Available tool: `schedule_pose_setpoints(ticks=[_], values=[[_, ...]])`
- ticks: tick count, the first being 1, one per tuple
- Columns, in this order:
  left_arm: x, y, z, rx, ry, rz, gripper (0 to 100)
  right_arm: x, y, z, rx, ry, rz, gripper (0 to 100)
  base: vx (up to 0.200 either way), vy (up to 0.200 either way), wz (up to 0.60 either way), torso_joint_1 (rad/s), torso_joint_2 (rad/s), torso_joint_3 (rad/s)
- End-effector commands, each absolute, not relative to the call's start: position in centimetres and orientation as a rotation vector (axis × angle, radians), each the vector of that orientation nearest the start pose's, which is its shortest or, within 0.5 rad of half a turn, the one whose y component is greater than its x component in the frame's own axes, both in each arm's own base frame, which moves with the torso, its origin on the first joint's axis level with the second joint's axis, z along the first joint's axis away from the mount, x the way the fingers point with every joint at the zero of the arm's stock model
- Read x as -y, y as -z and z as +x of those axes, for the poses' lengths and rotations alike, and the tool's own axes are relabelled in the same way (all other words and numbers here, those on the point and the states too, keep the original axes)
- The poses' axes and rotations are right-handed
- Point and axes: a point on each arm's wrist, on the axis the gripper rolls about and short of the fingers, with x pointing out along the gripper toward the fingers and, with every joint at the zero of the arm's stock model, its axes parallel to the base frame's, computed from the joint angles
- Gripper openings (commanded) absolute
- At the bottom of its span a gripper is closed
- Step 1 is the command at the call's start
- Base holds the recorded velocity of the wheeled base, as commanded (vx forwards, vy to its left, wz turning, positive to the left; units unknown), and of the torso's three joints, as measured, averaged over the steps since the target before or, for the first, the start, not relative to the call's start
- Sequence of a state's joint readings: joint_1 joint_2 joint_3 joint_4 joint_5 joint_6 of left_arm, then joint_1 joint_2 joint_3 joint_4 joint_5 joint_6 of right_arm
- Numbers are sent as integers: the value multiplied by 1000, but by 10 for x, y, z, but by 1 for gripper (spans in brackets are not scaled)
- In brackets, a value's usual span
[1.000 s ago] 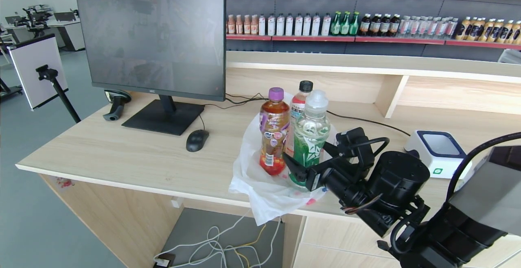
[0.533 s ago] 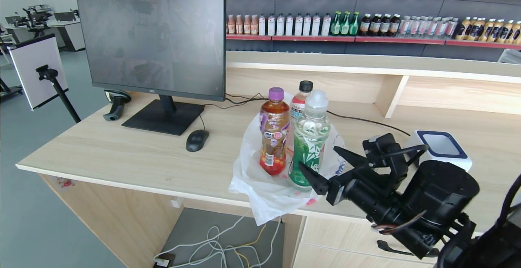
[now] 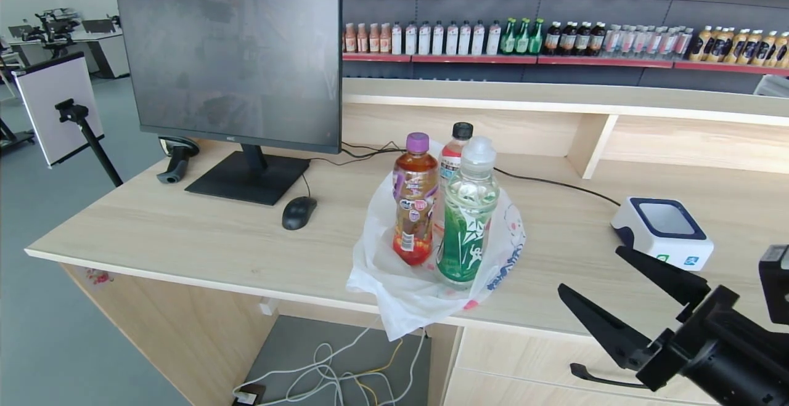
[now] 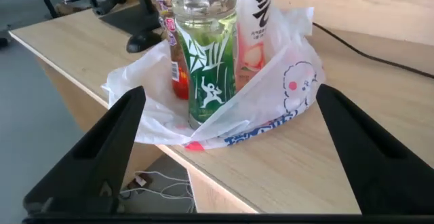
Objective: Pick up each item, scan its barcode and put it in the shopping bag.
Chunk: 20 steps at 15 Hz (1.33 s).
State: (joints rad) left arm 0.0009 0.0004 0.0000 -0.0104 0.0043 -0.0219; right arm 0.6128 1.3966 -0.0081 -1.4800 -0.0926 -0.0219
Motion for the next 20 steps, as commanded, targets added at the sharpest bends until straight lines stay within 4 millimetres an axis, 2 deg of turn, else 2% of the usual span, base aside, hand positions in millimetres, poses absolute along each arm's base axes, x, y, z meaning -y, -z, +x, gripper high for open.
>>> schedule_pose_setpoints(ticks=[1,5,6,7,9,10,12,15,16,20], values=[[0,-77,-23,9,-6,-23,100,-65,-154,95,88,-532,-10,100,0,0,0,0,0,0],[0,-77,-23,9,-6,-21,100,-21,-117,27,-95,-647,-132,100,0,0,0,0,0,0],[0,-77,-23,9,-6,-21,100,-15,-110,20,-109,-655,-138,100,0,0,0,0,0,0],[0,-77,-23,11,-6,-21,100,-1,-92,2,-121,-692,-148,100,0,0,0,0,0,0],[0,-76,-23,8,-6,-21,100,9,-86,-9,-100,-684,-130,100,0,0,0,0,0,0],[0,-76,-23,8,-5,-21,100,10,-85,-11,-89,-671,-119,100,0,0,0,0,0,0],[0,-76,-23,8,-6,-21,100,12,-85,-12,-97,-527,-38,100,0,0,0,0,0,0],[0,-76,-23,8,-6,-21,100,9,-86,-10,-138,-415,-46,100,0,0,0,0,0,0],[0,-76,-23,8,-6,-23,100,6,-87,-8,-174,-205,-86,100,0,0,0,0,0,0],[0,-76,-23,8,-6,-25,100,4,-83,-17,-87,14,-68,100,0,0,0,0,0,0]])
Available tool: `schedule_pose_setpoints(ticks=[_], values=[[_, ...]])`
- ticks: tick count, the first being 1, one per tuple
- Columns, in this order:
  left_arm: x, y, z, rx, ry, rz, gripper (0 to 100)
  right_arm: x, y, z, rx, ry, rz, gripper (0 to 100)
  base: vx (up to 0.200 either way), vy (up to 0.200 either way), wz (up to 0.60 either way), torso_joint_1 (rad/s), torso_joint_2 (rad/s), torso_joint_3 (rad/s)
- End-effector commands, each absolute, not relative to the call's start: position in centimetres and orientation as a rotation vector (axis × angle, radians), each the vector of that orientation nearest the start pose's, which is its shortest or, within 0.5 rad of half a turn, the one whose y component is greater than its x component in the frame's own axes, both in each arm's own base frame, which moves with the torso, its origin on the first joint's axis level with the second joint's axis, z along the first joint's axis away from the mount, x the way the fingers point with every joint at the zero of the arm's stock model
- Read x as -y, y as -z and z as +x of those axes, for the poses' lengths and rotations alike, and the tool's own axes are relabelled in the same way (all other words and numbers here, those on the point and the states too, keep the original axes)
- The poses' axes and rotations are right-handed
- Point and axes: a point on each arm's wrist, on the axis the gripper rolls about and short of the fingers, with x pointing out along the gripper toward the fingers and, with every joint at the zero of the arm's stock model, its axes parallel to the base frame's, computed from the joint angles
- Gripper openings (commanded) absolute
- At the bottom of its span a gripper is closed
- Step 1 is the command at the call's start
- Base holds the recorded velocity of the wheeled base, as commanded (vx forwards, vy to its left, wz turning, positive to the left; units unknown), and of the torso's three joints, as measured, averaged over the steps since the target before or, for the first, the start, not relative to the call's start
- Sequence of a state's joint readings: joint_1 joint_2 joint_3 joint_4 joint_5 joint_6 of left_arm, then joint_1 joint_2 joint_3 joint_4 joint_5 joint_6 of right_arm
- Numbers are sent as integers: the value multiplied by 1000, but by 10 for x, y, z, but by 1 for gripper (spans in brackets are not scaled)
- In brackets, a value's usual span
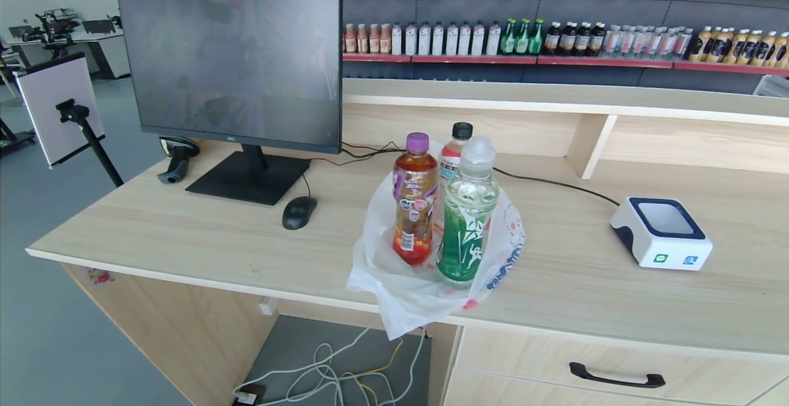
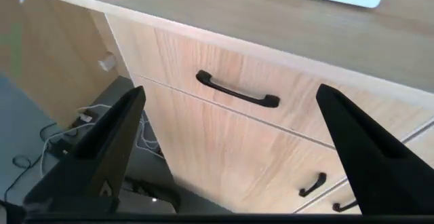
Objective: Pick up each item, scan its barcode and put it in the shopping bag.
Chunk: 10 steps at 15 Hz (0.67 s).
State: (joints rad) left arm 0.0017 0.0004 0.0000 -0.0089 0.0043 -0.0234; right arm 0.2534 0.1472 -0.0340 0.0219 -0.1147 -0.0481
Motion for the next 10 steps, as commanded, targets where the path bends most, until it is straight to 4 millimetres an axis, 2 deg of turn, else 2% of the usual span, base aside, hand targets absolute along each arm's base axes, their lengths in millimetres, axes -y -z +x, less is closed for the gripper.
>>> schedule_pose_setpoints(ticks=[1,10], values=[[0,-76,-23,8,-6,-25,100,4,-83,-17,-76,33,-56,100,0,0,0,0,0,0],[0,-76,-23,8,-6,-21,100,3,-83,-17,-73,37,-81,100,0,0,0,0,0,0]])
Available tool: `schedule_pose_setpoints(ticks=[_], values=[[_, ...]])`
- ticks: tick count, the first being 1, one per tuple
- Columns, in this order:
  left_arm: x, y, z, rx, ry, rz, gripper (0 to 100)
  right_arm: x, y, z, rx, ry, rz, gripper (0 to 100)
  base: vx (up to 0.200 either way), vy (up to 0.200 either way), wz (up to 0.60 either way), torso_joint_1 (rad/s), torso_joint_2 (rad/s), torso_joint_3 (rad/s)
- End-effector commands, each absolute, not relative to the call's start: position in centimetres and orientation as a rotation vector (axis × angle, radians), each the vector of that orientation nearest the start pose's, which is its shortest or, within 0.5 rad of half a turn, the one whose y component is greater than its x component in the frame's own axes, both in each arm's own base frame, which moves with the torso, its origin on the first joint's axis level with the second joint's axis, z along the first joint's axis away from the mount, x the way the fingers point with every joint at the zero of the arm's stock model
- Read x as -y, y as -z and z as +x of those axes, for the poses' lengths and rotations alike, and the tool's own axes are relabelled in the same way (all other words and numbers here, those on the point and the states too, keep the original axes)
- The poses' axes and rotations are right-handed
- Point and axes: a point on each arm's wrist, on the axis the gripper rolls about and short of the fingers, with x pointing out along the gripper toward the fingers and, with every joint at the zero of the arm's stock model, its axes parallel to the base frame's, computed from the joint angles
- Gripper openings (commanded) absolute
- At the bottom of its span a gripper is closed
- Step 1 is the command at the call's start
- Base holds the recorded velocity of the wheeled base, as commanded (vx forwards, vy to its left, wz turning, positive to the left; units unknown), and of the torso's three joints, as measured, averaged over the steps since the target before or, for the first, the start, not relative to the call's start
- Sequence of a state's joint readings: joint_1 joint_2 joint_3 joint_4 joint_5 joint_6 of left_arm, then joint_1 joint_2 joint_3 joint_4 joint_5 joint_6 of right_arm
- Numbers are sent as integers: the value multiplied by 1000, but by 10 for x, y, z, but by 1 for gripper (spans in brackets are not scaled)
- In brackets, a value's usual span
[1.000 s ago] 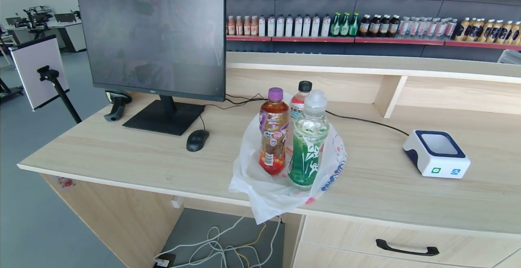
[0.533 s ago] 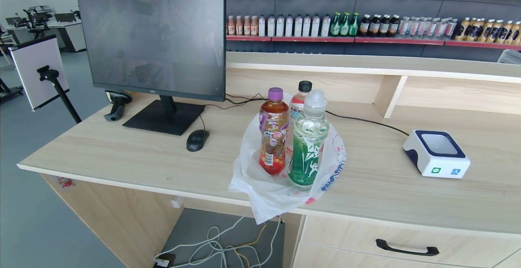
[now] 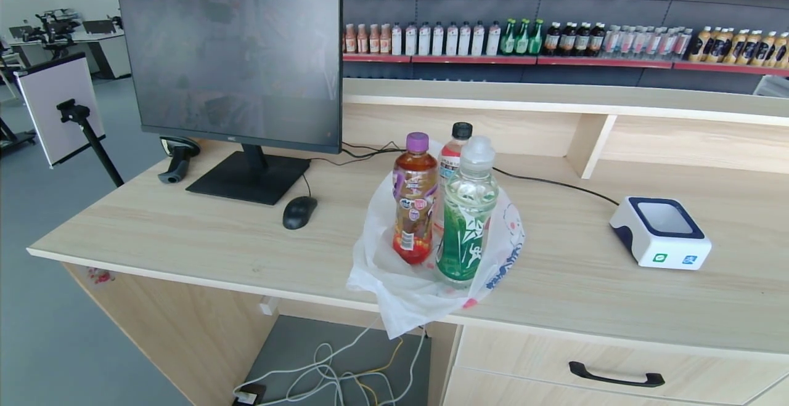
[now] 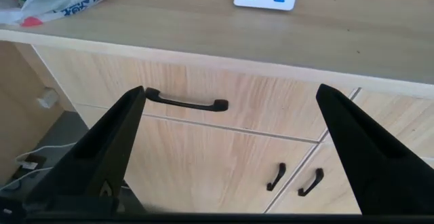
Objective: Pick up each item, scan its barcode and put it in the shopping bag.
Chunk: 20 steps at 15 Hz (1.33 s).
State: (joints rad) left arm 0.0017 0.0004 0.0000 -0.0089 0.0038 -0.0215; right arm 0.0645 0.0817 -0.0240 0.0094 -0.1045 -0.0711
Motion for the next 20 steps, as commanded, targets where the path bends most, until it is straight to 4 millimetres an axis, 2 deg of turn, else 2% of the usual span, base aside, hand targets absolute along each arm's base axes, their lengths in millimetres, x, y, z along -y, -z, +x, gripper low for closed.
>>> schedule_pose_setpoints(ticks=[1,3,5,11,17,20], values=[[0,-76,-23,8,-6,-23,100,3,-83,-18,-69,72,-56,100,0,0,0,0,0,0],[0,-76,-23,8,-6,-23,100,1,-83,-20,-55,143,-60,100,0,0,0,0,0,0],[0,-76,-23,8,-6,-23,100,0,-81,-25,11,22,-120,100,0,0,0,0,0,0],[0,-76,-23,9,-6,-23,100,0,-81,-25,13,11,-106,100,0,0,0,0,0,0],[0,-76,-23,6,-6,-23,100,0,-81,-24,16,13,-64,100,0,0,-600,5,2,2],[0,-76,-23,5,-6,-23,100,0,-81,-24,15,13,-64,100,0,-200,0,5,7,1]])
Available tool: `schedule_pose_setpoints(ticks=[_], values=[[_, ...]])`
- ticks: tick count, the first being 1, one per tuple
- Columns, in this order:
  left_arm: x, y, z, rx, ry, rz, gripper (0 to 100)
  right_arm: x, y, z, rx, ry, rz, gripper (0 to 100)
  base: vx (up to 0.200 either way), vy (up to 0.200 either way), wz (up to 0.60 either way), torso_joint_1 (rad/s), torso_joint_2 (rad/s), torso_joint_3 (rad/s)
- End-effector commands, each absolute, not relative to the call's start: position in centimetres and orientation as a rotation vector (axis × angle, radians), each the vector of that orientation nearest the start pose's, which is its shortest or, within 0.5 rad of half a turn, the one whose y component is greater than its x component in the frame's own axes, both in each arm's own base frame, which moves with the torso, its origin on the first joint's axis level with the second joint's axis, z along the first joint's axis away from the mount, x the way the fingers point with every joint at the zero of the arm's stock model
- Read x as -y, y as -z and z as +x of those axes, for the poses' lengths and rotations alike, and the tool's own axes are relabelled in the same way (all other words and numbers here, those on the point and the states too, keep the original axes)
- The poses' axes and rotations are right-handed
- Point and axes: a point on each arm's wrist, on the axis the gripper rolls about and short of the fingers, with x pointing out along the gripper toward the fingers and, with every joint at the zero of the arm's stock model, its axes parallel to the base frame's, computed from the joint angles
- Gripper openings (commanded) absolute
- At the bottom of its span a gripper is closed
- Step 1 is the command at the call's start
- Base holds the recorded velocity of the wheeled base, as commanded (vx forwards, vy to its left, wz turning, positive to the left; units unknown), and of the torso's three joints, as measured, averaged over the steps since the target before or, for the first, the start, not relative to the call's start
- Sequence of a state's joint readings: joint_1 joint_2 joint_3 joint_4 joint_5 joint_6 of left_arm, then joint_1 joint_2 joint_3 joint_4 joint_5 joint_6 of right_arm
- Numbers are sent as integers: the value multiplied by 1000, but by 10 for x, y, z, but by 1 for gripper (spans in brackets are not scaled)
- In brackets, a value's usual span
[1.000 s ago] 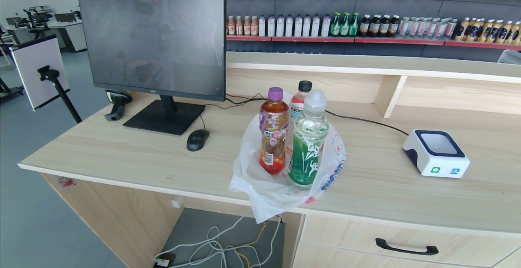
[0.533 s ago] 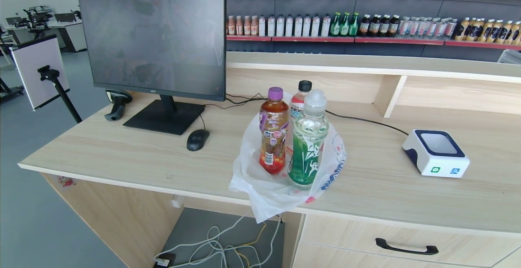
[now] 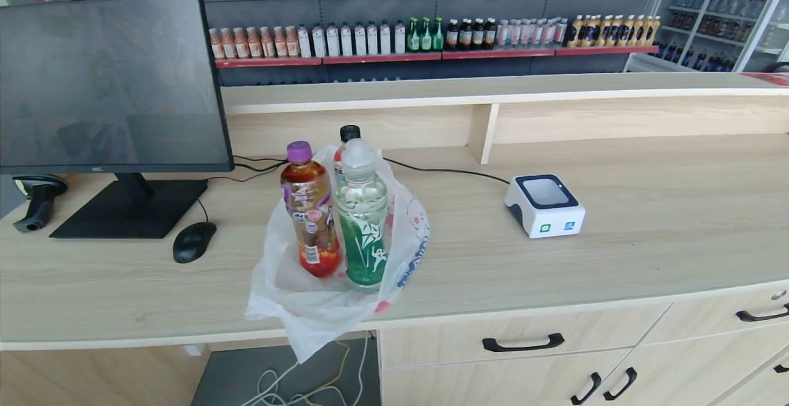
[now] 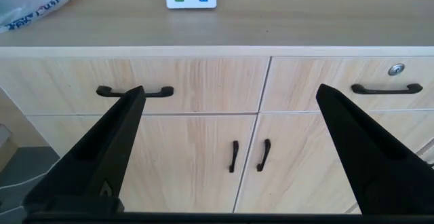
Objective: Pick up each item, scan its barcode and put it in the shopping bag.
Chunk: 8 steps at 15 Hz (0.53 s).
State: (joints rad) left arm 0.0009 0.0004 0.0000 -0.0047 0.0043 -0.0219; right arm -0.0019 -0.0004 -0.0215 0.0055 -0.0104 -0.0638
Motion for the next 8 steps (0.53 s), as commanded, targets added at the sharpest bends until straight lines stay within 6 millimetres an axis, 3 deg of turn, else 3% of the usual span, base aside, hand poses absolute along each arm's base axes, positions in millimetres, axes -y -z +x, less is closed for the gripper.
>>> schedule_pose_setpoints(ticks=[1,8], values=[[0,-76,-23,5,-6,-23,100,0,-81,-24,15,13,-64,100,0,-200,0,2,7,-2],[0,-76,-23,5,-6,-21,100,0,-81,-24,14,10,-63,100,0,-200,0,0,5,0]])
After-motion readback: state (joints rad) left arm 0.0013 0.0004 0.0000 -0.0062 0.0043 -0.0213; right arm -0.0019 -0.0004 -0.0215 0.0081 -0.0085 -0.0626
